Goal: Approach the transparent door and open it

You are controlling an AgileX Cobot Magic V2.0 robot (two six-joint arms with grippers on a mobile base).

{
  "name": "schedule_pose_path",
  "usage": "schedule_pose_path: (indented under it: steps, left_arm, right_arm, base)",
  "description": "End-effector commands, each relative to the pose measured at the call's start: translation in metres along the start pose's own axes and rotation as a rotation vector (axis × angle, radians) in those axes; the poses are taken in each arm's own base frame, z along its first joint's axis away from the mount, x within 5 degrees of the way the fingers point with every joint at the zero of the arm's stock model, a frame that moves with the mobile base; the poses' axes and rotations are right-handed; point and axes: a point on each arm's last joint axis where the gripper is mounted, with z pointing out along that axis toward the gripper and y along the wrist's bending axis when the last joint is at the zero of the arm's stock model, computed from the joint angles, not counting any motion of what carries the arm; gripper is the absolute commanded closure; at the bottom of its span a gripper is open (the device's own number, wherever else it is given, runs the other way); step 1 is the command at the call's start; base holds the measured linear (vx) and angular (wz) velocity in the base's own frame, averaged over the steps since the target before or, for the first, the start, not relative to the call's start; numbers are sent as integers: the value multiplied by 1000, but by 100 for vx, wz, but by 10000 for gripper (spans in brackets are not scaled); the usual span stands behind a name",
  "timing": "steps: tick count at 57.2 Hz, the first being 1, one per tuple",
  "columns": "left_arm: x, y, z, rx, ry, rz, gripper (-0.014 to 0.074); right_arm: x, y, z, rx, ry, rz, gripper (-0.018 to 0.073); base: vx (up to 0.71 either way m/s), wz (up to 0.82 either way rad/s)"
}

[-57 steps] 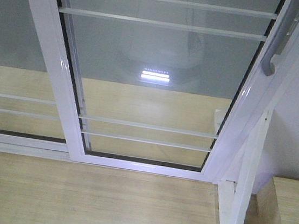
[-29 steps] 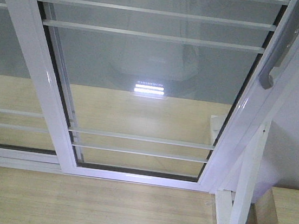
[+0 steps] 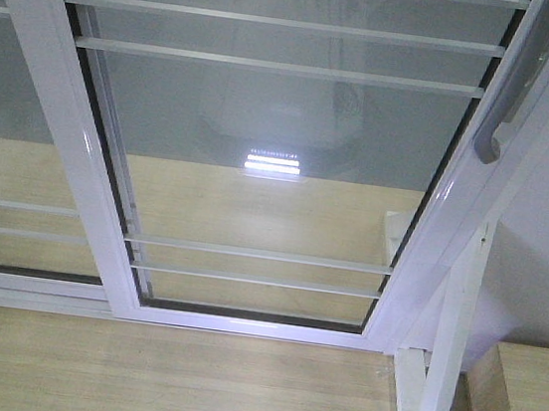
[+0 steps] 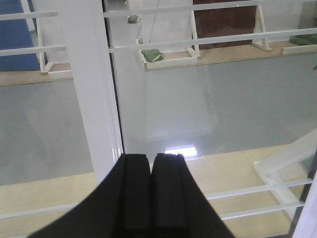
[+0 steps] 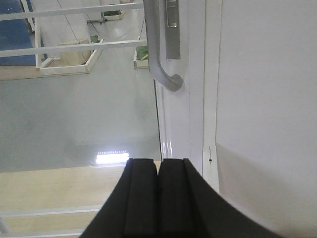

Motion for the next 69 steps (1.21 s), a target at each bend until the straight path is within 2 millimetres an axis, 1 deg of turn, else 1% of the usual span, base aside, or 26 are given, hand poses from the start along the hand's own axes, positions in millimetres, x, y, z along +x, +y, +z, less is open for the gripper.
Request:
schedule_pose_path:
  steps: [1, 41, 49, 52, 62, 69]
  left_arm:
    - [-14, 1, -2, -10, -102, -12, 594]
    - [-14, 1, -2, -11, -103, -12, 594]
    - [-17, 2, -3, -15, -141, -22, 594]
    - [-20, 2, -3, -19, -174, -31, 594]
    - [-30, 4, -5, -36, -277, -30, 594]
    - [-31, 4, -6, -39, -296, -30, 594]
  right_arm:
    - [-7, -1, 0, 10, -80, -3, 564]
    - [-7, -1, 0, 10, -81, -3, 564]
    - [-8, -1, -1, 10, -91, 1, 564]
    - [-9, -1, -1, 6, -111, 32, 564]
    - [-18, -1, -2, -13, -207, 215, 564]
    - [-24, -2, -4, -10, -273, 283, 564]
  base:
    - [0, 0]
    - [0, 0]
    - [0, 0]
    - [0, 0]
    - [0, 0]
    - [0, 0]
